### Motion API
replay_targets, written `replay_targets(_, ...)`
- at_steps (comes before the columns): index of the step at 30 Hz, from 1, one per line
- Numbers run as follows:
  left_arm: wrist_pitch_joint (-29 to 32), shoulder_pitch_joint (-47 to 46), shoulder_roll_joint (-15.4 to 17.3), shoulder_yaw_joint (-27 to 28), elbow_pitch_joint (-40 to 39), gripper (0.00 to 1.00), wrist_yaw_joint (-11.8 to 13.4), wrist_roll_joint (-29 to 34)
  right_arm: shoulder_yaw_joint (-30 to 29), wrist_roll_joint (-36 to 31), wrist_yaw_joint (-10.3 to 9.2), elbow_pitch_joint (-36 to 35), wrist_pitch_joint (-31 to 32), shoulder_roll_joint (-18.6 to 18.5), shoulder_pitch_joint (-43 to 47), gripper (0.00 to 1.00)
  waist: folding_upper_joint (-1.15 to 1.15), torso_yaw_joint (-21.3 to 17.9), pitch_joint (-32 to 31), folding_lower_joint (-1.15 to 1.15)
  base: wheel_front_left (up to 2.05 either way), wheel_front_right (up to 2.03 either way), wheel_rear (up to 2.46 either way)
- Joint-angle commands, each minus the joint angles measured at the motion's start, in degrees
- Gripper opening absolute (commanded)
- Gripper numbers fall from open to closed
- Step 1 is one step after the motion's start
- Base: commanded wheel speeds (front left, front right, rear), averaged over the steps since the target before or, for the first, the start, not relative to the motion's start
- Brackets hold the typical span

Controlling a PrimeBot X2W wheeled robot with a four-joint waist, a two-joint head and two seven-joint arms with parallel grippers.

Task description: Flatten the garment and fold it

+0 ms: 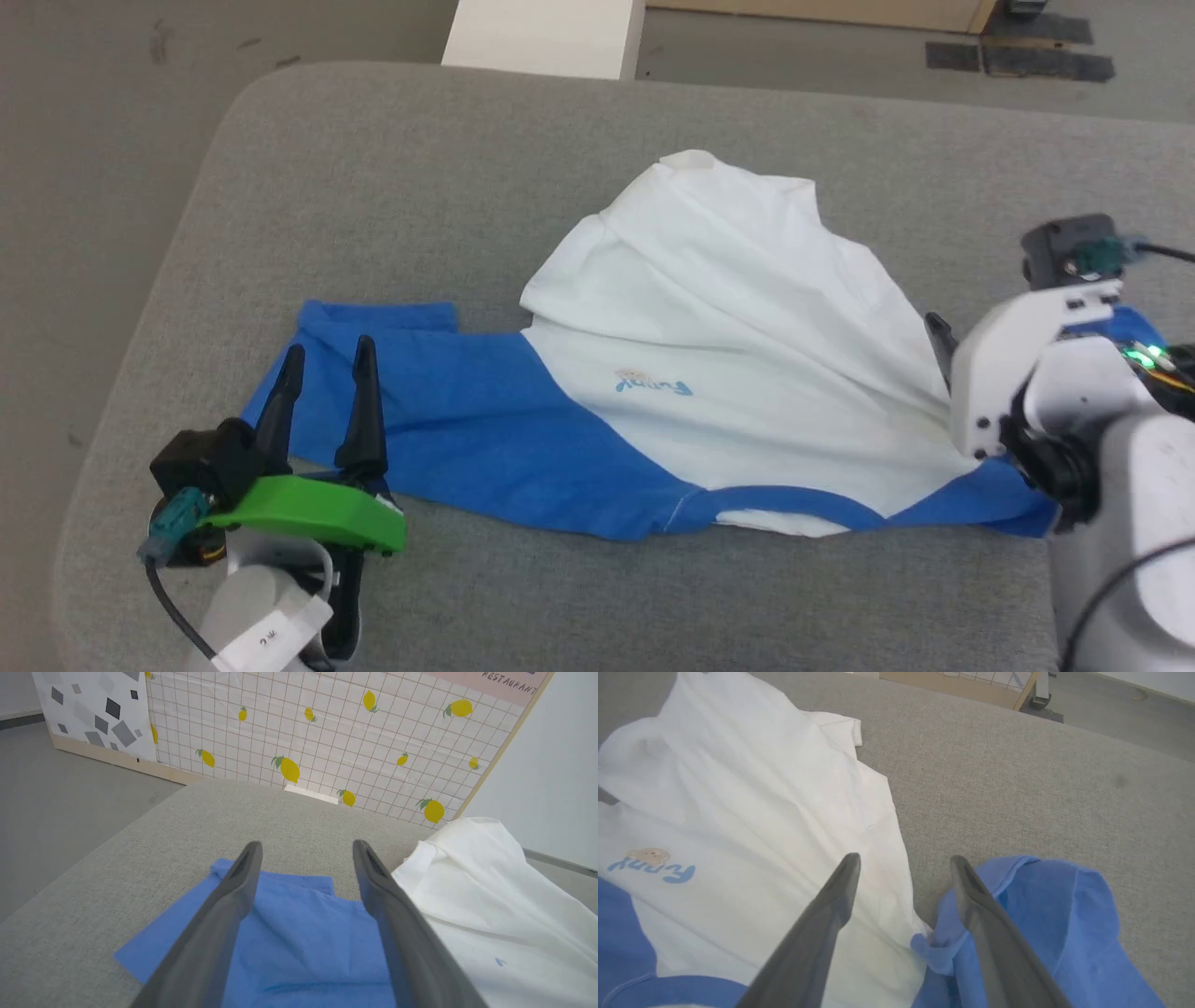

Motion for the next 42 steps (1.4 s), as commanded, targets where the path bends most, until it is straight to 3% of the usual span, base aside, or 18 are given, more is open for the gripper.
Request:
replay_targets(1, 0.0, -1.4, 0.1, -0.2, -0.2, 1.0, -0.4, -0.4, 0.9, -2.0, -0.09, 3.1, 0.5, -0.1, -2.3, 1.0, 0.0, 1.5, 2.0, 0.0, 0.0, 0.0, 0.0)
replay_targets(5, -0.1, -2.5, -0.1, -0.5, -0.1, 1.0, -0.6, -0.8, 3.0, -6.6, -0.09, 11.7, 1.8, -0.6, -6.5, 1.0, 0.0, 3.1, 3.7, 0.0, 0.0, 0.0, 0.0)
replay_targets(11, -0.4, -2.8, -0.3, -0.5, 0.4, 1.0, -0.8, -1.2, 6.1, -7.9, -0.09, 20.1, 5.9, -2.0, -9.3, 1.0, 0.0, 4.4, 5.4, 0.0, 0.0, 0.0, 0.0)
replay_targets(12, -0.4, -2.9, -0.3, -0.5, 0.5, 1.0, -0.9, -1.3, 6.0, -7.9, -0.09, 20.8, 6.4, -2.1, -9.8, 0.44, 0.0, 4.6, 5.6, 0.0, 0.0, 0.0, 0.0)
replay_targets(13, -0.4, -3.0, -0.4, -0.6, 0.5, 1.0, -1.0, -1.3, 5.9, -7.9, -0.09, 21.2, 6.5, -2.2, -10.3, 0.12, 0.0, 4.8, 5.8, 0.0, 0.0, 0.0, 0.0)
replay_targets(14, -0.5, -3.2, -0.4, -0.7, 0.5, 1.0, -1.0, -1.4, 5.8, -7.8, -0.09, 21.6, 6.2, -2.4, -11.1, 0.0, 0.0, 5.0, 6.1, 0.0, 0.0, 0.0, 0.0)
replay_targets(22, -0.7, -4.6, -1.2, -1.6, 1.3, 1.0, -1.7, -1.5, 1.1, -10.3, -0.09, 24.8, -1.8, -1.4, -21.4, 0.0, 0.0, 6.9, 7.9, 0.0, 0.0, 0.0, 0.0)
replay_targets(32, -0.8, -5.4, -1.5, -1.7, 2.1, 1.0, -2.2, -1.2, -5.6, -18.5, -0.09, 31.7, -15.6, 0.0, -30.7, 0.0, 0.0, 8.0, 8.4, 0.0, 0.0, 0.0, 0.0)
replay_targets(33, -0.8, -5.3, -1.6, -1.6, 2.2, 1.0, -2.2, -1.1, -6.3, -19.2, -0.09, 32.8, -16.3, 0.3, -30.9, 0.34, 0.0, 8.0, 8.2, 0.0, 0.0, 0.0, 0.0)
replay_targets(34, -0.8, -5.2, -1.6, -1.5, 2.3, 1.0, -2.2, -1.1, -6.4, -19.8, -0.09, 33.6, -17.1, 0.4, -31.1, 1.0, 0.0, 7.9, 7.9, 0.0, 0.0, 0.0, 0.0)
replay_targets(42, -0.8, -3.7, -1.9, -1.3, 2.4, 1.0, -2.3, -0.4, -7.4, -13.0, -0.09, 35.3, -28.2, 1.3, -30.1, 1.0, 0.0, 6.7, 3.3, 0.0, 0.0, 0.0, 0.0)
